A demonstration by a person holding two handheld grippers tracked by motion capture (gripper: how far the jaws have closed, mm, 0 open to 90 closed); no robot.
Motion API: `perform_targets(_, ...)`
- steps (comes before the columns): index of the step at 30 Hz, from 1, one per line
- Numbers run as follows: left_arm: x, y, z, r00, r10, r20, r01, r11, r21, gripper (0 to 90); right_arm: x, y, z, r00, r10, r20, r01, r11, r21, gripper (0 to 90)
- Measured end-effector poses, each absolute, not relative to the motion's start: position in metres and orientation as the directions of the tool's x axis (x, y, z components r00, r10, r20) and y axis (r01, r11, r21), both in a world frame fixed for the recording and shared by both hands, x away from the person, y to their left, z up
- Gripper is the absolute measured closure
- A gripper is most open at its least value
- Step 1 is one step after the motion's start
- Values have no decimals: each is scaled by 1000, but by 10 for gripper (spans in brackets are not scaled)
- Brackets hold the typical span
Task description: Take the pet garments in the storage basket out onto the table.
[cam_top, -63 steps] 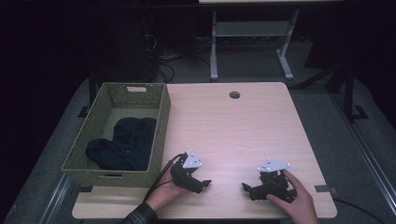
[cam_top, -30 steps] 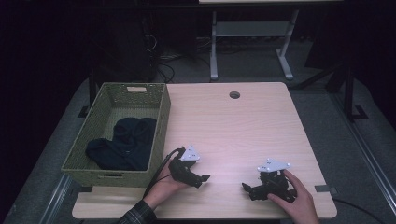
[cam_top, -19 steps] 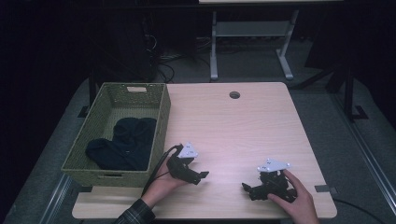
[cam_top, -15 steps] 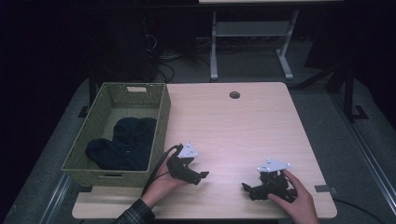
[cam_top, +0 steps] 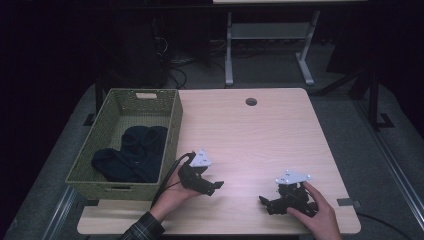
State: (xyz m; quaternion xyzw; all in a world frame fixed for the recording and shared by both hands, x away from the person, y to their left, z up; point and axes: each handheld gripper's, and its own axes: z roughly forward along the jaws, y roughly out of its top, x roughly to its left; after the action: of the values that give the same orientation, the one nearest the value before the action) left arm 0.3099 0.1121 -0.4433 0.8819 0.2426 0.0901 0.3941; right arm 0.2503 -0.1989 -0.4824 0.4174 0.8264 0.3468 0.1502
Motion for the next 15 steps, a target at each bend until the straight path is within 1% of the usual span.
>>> perform_targets(15,312,111,-435,867,497,-21,347,-573,743,136,250,-199,-482,-607,794,41,586,411,699,0)
